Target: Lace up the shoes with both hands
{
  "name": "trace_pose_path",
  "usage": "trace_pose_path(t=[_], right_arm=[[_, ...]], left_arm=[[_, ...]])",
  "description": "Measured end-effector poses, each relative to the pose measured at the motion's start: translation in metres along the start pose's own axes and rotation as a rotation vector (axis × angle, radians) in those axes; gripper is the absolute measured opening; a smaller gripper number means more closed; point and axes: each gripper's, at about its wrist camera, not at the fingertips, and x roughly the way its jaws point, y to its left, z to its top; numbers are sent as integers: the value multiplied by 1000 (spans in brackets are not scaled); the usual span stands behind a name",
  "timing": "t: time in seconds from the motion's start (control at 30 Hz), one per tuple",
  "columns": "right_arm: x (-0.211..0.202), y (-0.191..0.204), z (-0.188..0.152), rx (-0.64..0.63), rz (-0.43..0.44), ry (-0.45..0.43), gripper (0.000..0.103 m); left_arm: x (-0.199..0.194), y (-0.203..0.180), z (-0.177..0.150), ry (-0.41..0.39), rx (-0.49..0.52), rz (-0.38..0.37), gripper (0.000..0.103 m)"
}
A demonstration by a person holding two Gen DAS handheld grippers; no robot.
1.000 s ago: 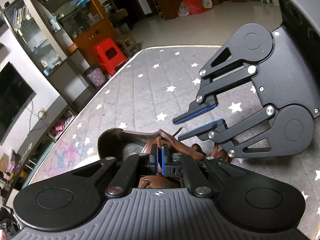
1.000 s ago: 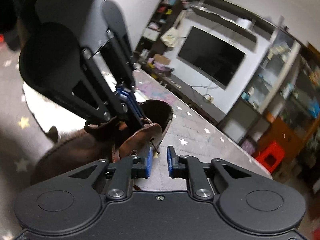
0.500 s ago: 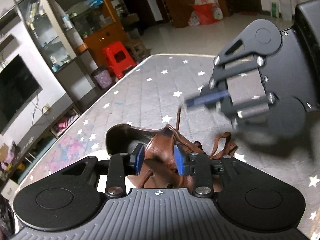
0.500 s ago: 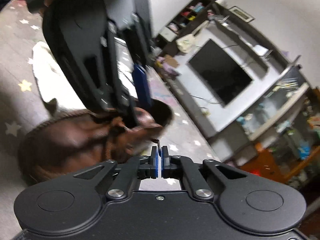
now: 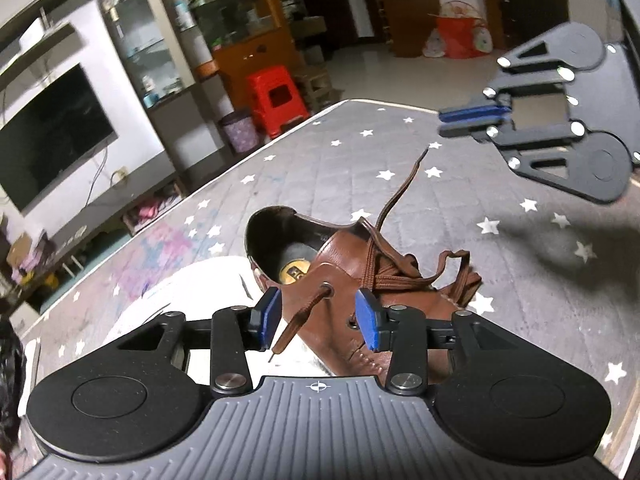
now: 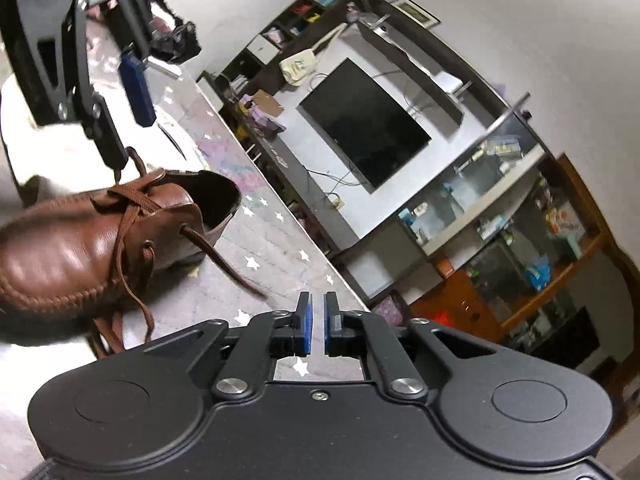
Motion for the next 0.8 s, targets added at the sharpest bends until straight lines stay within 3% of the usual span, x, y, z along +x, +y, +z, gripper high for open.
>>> trace_pose_path(t=[0.17,0.37,0.8], right_arm=[[-11,-1,-6,171,48,9,11],[-21,7,-11,254,105,7,12],[-29,12,-13,294,154,-5,12]], left_arm=[[-2,-7,5,-26,43,-34,40],[11,-13,14,-5,140,-78,15],[46,-14,17,57,232,-154,15]])
